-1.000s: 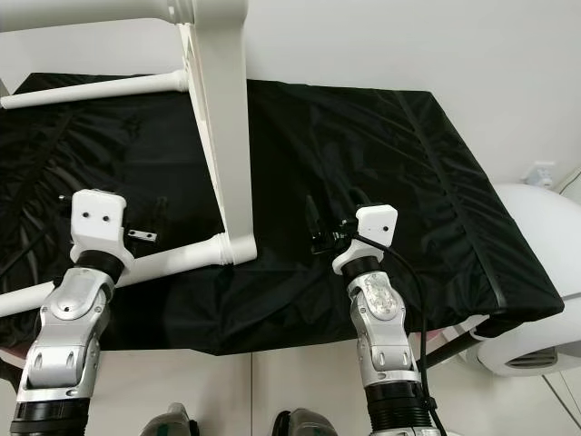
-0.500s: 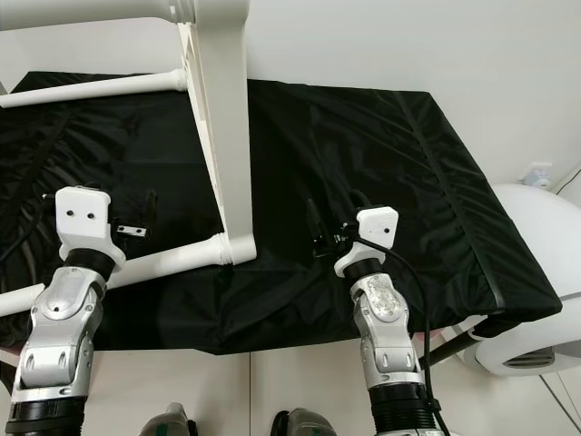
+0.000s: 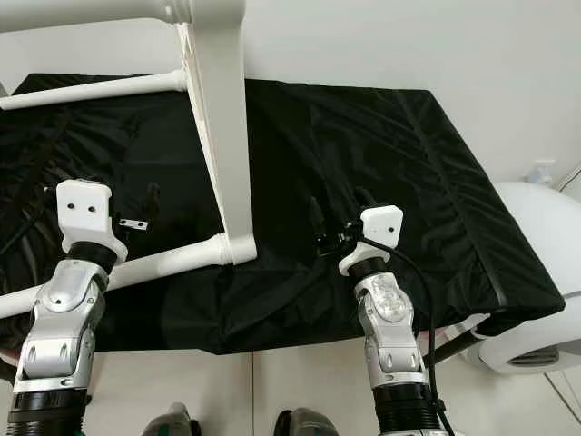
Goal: Building children table
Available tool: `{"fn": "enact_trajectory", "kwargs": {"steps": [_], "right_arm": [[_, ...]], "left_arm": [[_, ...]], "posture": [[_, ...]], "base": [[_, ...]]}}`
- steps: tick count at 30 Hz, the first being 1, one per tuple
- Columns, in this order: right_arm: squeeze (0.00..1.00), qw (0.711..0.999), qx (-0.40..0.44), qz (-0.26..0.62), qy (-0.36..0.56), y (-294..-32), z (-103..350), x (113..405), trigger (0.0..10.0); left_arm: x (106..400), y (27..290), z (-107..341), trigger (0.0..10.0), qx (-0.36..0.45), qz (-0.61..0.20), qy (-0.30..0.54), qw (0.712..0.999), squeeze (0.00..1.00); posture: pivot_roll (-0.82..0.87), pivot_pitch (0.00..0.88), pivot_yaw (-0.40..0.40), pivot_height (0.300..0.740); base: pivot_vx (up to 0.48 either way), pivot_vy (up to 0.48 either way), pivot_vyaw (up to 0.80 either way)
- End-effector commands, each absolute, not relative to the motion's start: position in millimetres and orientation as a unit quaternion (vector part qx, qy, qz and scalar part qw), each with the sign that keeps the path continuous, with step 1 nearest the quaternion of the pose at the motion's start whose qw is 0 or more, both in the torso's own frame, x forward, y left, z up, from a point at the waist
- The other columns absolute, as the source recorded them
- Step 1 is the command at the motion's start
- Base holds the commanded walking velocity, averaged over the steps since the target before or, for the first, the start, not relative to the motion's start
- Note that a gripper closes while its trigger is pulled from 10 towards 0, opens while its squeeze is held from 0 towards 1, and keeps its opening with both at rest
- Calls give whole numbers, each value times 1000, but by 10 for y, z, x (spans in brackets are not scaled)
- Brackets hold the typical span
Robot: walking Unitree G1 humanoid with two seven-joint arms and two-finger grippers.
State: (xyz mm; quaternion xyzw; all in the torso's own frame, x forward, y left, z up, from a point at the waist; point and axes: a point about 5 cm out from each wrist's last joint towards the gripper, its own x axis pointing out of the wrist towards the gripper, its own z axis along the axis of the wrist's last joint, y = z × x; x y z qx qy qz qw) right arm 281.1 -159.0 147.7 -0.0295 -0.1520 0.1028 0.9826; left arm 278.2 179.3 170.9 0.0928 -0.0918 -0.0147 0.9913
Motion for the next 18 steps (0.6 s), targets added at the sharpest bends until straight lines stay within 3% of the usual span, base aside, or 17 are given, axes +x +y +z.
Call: {"fn": "enact_trajectory", "kwargs": {"steps": [1,18], "right_arm": [[0,984,-26,89,-151,-1644,1459,2830,10000],[0,984,-39,84,-152,-1741,1447,2837,10000]], "left_arm": [[2804,1788,1693,10000,86,-17,-91,992,0],[2843,1731,1678,10000,86,-34,-93,991,0]], "posture": [[22,19,-8,740],[7,0,-1,740]], "base": [[0,0,0],[0,0,0]]}}
